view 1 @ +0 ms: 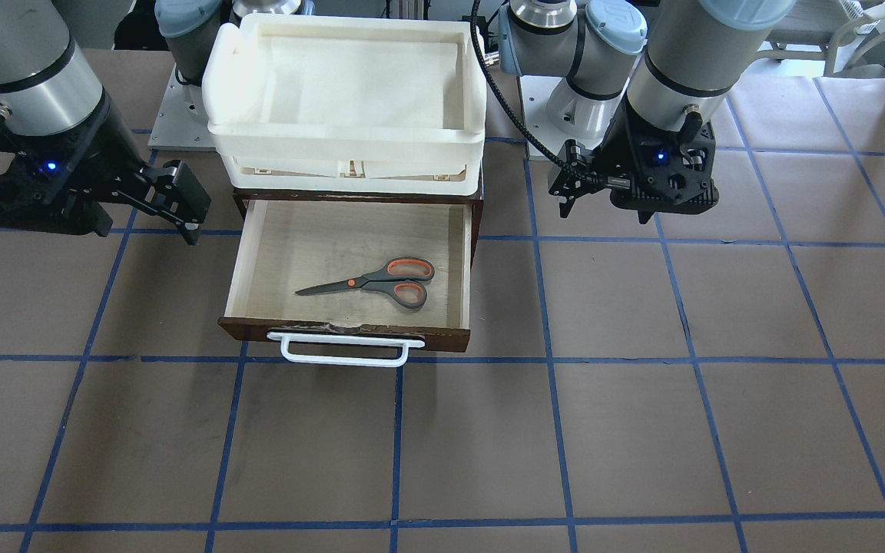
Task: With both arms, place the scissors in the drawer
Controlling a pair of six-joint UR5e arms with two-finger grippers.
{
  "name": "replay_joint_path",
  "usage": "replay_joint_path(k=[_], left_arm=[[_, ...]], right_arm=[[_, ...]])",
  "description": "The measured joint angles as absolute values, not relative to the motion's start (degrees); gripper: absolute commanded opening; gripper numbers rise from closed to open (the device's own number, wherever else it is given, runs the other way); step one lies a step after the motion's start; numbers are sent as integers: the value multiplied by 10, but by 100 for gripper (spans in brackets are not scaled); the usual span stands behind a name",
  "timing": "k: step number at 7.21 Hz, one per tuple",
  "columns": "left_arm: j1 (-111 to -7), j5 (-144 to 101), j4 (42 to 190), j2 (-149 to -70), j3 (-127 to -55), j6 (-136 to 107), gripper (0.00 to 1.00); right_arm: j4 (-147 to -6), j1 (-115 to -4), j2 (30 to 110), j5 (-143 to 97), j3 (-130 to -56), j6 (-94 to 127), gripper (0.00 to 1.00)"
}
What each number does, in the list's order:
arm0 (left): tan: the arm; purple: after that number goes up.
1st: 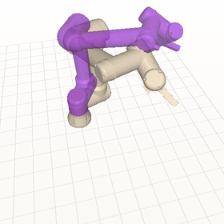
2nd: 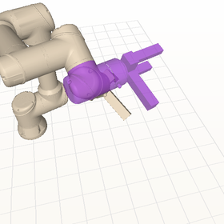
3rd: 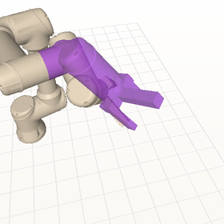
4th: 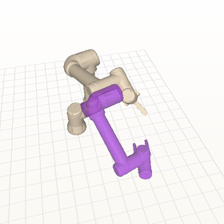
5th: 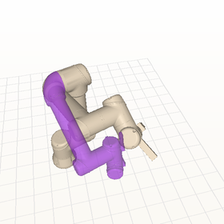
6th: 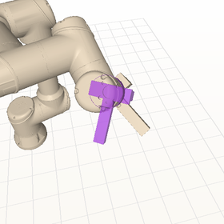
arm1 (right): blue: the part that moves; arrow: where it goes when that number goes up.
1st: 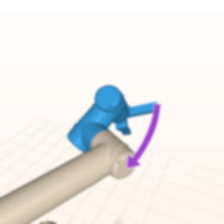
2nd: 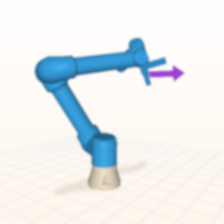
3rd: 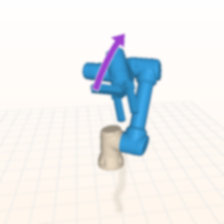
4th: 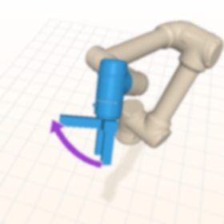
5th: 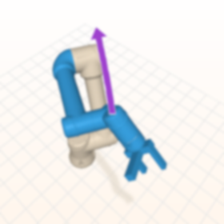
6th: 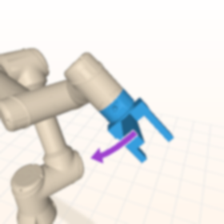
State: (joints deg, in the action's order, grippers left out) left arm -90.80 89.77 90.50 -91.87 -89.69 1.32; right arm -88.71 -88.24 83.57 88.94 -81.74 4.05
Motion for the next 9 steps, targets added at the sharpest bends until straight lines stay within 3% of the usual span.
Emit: replay_joint_path(k=[9], left_arm=[[-906, 897, 862, -905, -904, -10, 100]], right_arm=[[-886, -885, 841, 905, -834, 40, 100]])
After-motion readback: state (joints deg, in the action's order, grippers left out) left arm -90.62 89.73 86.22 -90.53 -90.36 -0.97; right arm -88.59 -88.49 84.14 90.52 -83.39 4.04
